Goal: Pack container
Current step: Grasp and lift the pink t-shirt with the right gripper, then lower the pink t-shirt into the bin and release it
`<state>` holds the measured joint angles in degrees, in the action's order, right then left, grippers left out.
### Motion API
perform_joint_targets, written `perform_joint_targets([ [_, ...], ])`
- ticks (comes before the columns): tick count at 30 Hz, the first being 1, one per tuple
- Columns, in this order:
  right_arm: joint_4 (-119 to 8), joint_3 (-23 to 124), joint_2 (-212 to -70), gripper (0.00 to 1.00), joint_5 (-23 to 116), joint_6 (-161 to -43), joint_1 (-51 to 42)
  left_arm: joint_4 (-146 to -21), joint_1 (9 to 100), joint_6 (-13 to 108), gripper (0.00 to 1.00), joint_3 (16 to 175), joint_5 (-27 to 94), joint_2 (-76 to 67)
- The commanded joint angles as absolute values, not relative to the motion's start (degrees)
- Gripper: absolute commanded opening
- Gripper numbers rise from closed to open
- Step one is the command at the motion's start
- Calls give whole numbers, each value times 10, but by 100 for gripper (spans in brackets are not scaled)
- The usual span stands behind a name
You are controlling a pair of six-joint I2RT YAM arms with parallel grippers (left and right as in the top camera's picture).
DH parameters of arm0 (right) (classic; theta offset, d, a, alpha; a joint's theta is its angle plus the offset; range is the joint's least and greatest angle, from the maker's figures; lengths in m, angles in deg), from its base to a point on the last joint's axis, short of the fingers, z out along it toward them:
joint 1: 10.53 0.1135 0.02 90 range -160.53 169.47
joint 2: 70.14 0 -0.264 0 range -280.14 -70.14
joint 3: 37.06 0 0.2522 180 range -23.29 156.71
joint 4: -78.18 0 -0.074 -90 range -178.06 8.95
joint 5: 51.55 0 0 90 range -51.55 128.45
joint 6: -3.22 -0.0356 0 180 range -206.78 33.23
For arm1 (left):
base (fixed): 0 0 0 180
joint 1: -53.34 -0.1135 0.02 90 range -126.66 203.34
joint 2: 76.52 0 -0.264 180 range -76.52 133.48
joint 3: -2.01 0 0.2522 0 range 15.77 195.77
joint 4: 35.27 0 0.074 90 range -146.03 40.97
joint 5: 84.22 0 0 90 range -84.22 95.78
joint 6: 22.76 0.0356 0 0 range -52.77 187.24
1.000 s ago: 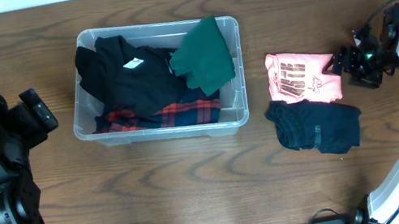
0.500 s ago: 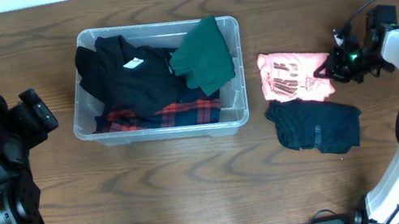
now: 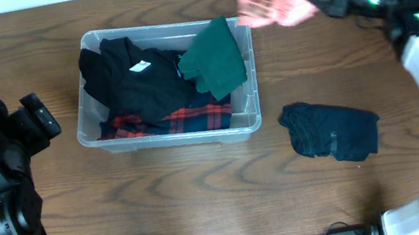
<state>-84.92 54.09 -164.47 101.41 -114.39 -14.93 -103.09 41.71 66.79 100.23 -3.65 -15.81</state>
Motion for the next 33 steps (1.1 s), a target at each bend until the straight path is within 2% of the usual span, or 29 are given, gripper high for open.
perform_joint_targets([
  [1,-947,545,-1641,1,1059,-1293,-68,-1032,414,661,98,1001,-43,-158],
  [4,-1007,545,-1642,1,1037,-1309,-9,-1032,414,661,98,1001,-43,-158],
  [8,-991,545,-1646,1,951,-1298,42,-1032,414,661,98,1001,-43,-158],
  [15,-912,544,-1707,1,865,-1203,68,-1032,414,661,98,1001,-43,-158],
  [23,-930,544,-1866,1,853,-1223,100,-1032,414,661,98,1001,-43,-158],
  [28,-932,544,-1888,1,843,-1223,100,-1032,414,661,98,1001,-43,-158],
  [32,-940,545,-1857,16,844,-1223,94,-1032,414,661,98,1001,-43,-158],
  [33,-938,545,-1843,24,844,-1223,92,-1032,414,661,98,1001,-43,-158],
])
